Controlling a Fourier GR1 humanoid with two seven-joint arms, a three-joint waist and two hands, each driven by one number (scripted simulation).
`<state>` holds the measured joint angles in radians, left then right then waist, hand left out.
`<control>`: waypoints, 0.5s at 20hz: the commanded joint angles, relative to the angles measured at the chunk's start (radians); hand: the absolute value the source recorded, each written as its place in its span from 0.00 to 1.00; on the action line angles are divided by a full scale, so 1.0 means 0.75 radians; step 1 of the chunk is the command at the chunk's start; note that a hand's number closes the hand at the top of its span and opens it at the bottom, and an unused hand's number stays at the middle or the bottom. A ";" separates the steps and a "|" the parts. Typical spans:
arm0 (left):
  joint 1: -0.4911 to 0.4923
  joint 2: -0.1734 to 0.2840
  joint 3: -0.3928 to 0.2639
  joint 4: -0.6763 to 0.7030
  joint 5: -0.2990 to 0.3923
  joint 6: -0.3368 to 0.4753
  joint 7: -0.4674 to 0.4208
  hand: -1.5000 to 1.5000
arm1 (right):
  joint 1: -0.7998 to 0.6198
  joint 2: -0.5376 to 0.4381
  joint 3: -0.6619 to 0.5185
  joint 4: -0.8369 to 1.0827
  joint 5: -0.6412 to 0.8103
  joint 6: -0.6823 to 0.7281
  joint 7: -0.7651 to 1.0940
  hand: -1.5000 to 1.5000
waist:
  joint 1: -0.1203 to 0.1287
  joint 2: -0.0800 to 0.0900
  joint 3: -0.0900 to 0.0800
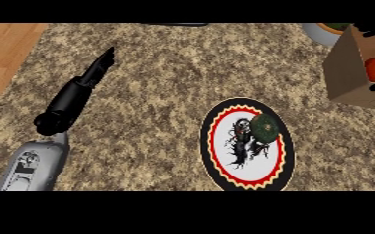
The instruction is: Pick the tomato from the plate and place it in the cardboard box
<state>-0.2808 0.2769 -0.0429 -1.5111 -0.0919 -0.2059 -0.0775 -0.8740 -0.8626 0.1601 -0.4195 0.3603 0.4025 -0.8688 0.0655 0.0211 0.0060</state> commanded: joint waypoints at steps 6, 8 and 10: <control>-0.015 0.001 0.015 0.005 0.003 0.003 0.017 0.50 | -0.110 0.025 -0.353 0.307 -0.453 0.498 0.210 0.00 | -0.010 0.010 0.000; -0.026 -0.012 -0.004 -0.008 0.006 -0.005 0.025 0.50 | -0.171 0.002 -0.400 0.345 -0.502 0.520 0.308 0.00 | 0.014 0.017 0.001; -0.018 -0.001 0.017 -0.011 0.017 -0.008 0.014 0.50 | -0.180 -0.041 -0.455 0.377 -0.554 0.520 0.355 0.00 | 0.016 0.019 0.002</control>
